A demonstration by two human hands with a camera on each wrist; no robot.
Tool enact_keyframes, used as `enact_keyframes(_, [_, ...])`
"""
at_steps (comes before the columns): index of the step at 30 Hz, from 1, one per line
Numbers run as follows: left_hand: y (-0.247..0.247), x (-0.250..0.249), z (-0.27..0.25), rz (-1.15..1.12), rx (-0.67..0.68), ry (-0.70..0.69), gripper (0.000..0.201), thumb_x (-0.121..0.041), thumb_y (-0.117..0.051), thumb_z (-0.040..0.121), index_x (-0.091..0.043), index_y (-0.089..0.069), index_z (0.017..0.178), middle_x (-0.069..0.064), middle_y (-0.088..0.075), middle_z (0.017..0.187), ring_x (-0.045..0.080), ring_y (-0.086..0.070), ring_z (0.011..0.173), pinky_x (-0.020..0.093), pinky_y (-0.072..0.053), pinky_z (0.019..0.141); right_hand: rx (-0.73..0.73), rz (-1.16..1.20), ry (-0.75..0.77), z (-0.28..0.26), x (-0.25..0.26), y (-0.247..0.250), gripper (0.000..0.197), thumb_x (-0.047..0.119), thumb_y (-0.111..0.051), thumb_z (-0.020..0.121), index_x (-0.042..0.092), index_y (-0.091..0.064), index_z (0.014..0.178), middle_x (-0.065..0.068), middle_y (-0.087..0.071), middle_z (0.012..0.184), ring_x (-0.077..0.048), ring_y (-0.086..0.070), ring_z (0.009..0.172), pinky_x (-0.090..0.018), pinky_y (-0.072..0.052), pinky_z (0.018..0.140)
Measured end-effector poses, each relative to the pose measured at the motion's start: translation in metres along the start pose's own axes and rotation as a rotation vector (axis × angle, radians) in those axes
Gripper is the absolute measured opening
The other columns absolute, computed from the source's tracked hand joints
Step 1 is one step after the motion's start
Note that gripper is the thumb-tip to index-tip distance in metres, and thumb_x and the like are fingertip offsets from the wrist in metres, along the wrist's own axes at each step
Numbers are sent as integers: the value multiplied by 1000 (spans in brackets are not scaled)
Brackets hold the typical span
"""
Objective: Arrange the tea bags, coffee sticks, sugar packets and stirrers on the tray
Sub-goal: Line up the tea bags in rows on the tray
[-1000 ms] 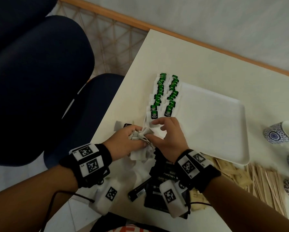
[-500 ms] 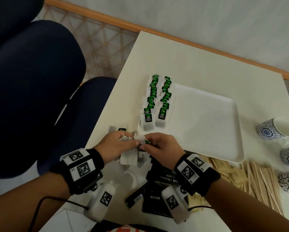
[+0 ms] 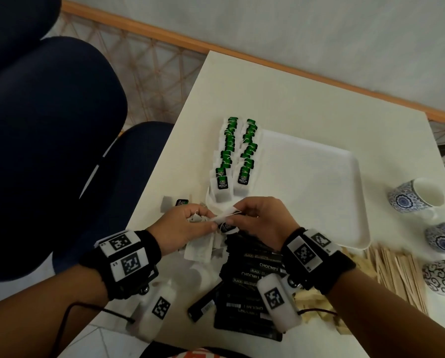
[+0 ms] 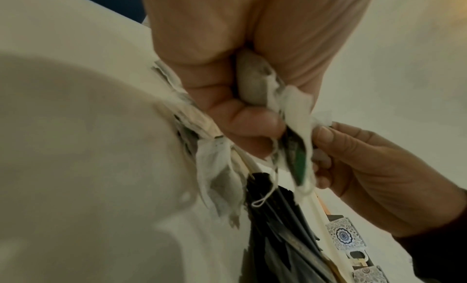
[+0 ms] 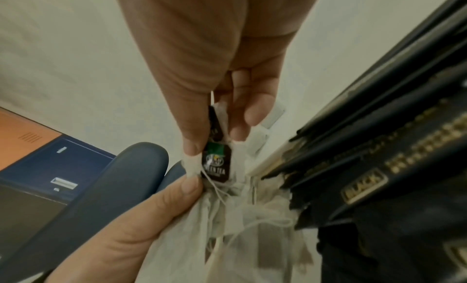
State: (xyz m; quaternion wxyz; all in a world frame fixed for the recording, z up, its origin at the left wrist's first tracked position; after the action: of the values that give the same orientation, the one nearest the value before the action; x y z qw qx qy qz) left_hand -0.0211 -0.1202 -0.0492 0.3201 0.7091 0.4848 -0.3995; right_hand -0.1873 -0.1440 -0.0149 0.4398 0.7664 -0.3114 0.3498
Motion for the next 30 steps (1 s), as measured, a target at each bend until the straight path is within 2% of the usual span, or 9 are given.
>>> enact_keyframes(2, [-3, -1, 1, 7, -42, 18, 9, -16, -69, 86, -12, -66, 94, -4, -61, 70, -1, -53, 46, 14, -39, 40, -1, 81, -18, 0, -1, 10, 11, 15, -74, 80, 25, -71, 79, 9, -65, 58, -3, -55, 52, -19, -48, 56])
enact_keyframes(6, [-9, -6, 0, 25, -95, 36, 7, -24, -67, 87, -18, -67, 89, -7, -60, 67, 1, -50, 44, 17, -36, 39, -82, -144, 69, 2, 2, 42, 24, 16, -59, 92, 15, -68, 115, 2, -69, 79, -8, -63, 70, -23, -51, 73])
enact_keyframes(9, [-12, -8, -4, 24, -122, 47, 13, -27, -67, 87, -16, -68, 94, -7, -61, 69, 1, -51, 46, 19, -37, 39, -43, -423, 108, 7, 5, 56, 27, 20, -50, 96, 21, -67, 117, 2, -70, 105, -14, -62, 95, -22, -43, 82])
enact_keyframes(11, [-11, -8, -7, -12, -154, 60, 16, -28, -67, 87, -16, -67, 98, -6, -62, 71, 2, -53, 47, 19, -37, 39, -14, -523, 120, 12, 6, 59, 25, 22, -51, 96, 24, -69, 113, 5, -69, 112, -15, -60, 102, -25, -43, 86])
enact_keyframes(17, [-6, -4, -11, -102, -271, 83, 14, -28, -68, 87, -20, -65, 97, -7, -62, 69, 2, -53, 43, 15, -35, 37, 11, -553, 145, 32, 2, 56, 22, 24, -53, 94, 26, -71, 106, 5, -67, 108, -15, -59, 94, -29, -47, 82])
enact_keyframes(21, [-6, 4, -17, -186, -333, 91, 8, -25, -67, 87, -20, -62, 92, -6, -60, 64, 4, -52, 43, 15, -34, 37, 65, -592, 154, 45, -1, 46, 25, 25, -50, 94, 28, -68, 111, 5, -66, 112, -12, -55, 79, -25, -41, 70])
enact_keyframes(24, [-3, 8, -25, -200, -349, 113, 6, -22, -66, 88, -19, -62, 91, -8, -60, 61, 4, -52, 43, 16, -34, 37, 60, -628, 145, 54, -2, 45, 28, 23, -48, 95, 28, -67, 114, 6, -66, 114, -14, -59, 87, -23, -41, 73])
enact_keyframes(28, [4, 16, -35, -190, -334, 110, 7, -22, -66, 88, -18, -64, 93, -8, -59, 63, 6, -52, 45, 17, -34, 37, 8, -600, 131, 63, -4, 50, 27, 22, -47, 95, 28, -66, 114, 5, -69, 110, -12, -55, 78, -25, -45, 74])
enact_keyframes(30, [6, 20, -39, -180, -337, 113, 5, -24, -66, 88, -19, -64, 89, -8, -59, 61, 7, -51, 44, 17, -34, 38, -25, -565, 142, 64, -4, 51, 25, 24, -50, 94, 27, -67, 112, 4, -68, 107, -13, -55, 82, -26, -45, 76])
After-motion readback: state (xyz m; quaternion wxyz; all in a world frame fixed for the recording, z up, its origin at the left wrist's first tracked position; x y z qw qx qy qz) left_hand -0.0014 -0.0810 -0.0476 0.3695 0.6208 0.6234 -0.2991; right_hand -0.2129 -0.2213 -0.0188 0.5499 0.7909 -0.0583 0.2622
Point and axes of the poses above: each hand's wrist, its own z-axis towards the middle knuckle, its own y-axis out of the back of the hand, x = y × z, the point moved 6 cm from there along z, towards the middle knuckle
